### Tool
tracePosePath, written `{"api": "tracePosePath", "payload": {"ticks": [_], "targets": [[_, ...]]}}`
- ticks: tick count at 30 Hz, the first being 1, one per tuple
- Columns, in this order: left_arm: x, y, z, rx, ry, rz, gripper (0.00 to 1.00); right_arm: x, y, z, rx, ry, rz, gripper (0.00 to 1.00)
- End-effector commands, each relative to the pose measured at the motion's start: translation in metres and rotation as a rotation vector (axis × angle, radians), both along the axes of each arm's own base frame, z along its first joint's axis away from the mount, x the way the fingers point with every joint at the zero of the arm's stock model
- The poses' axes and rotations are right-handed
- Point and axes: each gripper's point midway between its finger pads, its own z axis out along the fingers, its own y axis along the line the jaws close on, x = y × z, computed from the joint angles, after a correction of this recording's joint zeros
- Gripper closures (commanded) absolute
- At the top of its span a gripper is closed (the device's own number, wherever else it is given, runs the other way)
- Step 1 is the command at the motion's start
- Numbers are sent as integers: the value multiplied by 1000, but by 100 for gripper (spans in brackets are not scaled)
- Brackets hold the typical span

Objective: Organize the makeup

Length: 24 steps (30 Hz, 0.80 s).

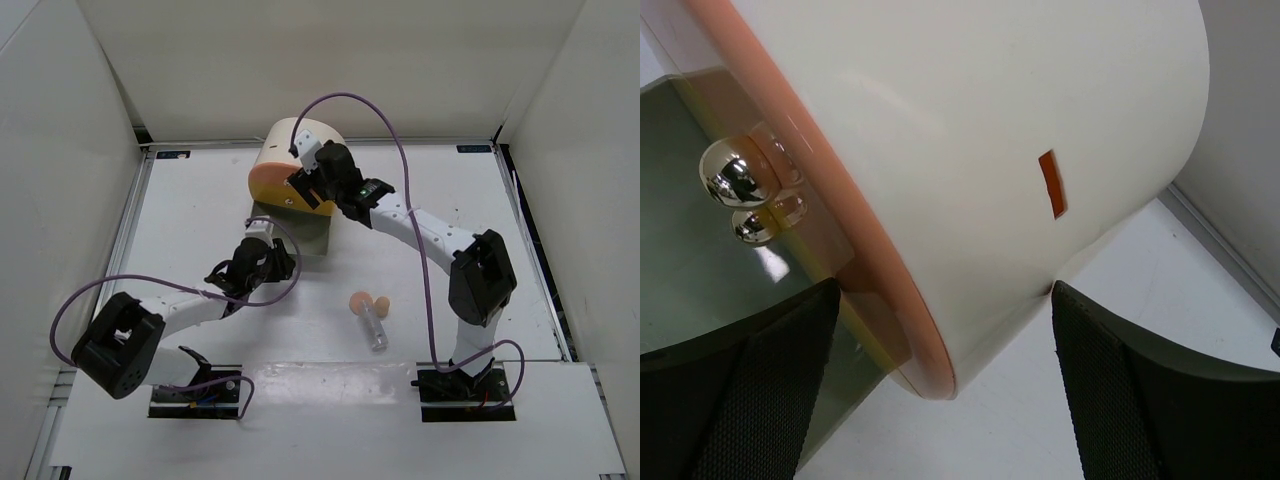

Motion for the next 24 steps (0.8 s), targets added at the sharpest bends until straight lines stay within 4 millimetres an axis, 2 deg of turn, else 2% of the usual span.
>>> {"api": "tracePosePath", "payload": {"ticks": [1,2,4,5,6,7,10,13,15,16,17,19,20,21,22,23,24], "targets": [[-3,-11,22,-62,-50,-8,45,0,-7,40,82,-73,-38,12],[-4,-12,22,-63,-44,-4,27,-3,-6,41,85,-72,-30,12],[-5,-7,27,-47,-42,16,7,-8,-8,50,96,-71,-13,12],[-6,-4,28,-36,-36,25,2,-11,-8,52,98,-69,1,11],[-10,3,25,-1,-11,45,2,-17,-5,57,108,-66,25,10],[-10,5,37,-7,-33,47,2,-21,-8,55,102,-51,41,8],[-21,17,44,49,-18,43,2,-47,-4,74,122,-43,140,2],[-32,27,55,78,19,48,2,-63,-1,80,149,-16,204,1],[-38,31,59,79,55,65,2,-77,-7,83,166,9,225,1],[-45,34,68,71,78,74,2,-82,-12,76,160,31,216,1],[-48,37,73,63,88,92,2,-90,-22,83,171,31,199,1],[-54,38,90,23,108,119,2,-98,-40,76,206,69,112,1],[-54,40,97,10,105,136,2,-107,-52,51,178,125,76,1],[-55,41,105,-7,99,146,2,-116,-62,55,234,143,30,1],[-54,41,111,-19,93,158,2,-120,-73,48,240,157,-26,2],[-52,45,118,-15,82,182,2,-129,-84,23,213,206,-54,2],[-51,47,122,-10,73,187,2,-144,-93,12,222,271,-89,4]]}}
